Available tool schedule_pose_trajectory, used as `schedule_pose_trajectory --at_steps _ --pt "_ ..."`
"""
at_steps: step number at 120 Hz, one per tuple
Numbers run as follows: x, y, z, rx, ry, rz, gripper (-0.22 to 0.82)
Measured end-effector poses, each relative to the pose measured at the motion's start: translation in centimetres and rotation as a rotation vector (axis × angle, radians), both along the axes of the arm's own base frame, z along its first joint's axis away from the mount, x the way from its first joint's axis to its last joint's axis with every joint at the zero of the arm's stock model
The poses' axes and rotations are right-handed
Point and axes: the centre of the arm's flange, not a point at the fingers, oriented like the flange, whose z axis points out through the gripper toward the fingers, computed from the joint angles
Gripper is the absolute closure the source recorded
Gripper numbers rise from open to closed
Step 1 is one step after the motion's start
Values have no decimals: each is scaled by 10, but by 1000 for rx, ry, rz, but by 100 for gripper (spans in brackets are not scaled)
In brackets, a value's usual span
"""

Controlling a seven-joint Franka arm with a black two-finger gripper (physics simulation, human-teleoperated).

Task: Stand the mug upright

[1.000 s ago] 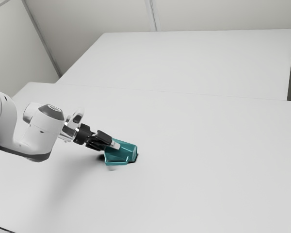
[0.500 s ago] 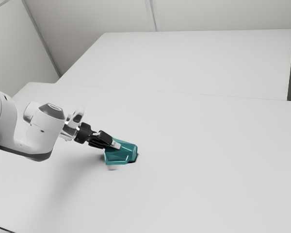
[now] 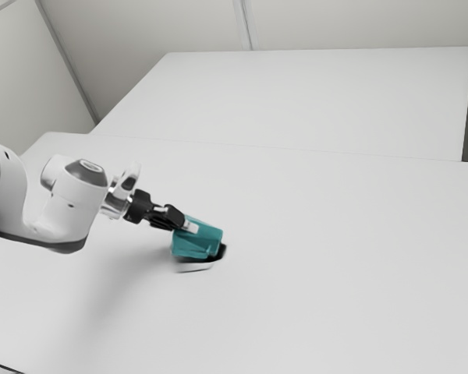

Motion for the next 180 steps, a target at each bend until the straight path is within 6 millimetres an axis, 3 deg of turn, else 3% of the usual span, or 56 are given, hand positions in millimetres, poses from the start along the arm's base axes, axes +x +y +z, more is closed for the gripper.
schedule_pose_trajectory --at_steps 31,60,86,118,152,180 --pt "14 -6 18 9 -37 -23 78" --pt "46 -13 68 137 -90 -169 79" --pt "47 -10 78 285 5 -284 79" --pt "54 -5 107 465 128 -346 79" --pt "60 -18 119 605 244 -324 79" --pt "69 -26 108 689 335 -270 79"
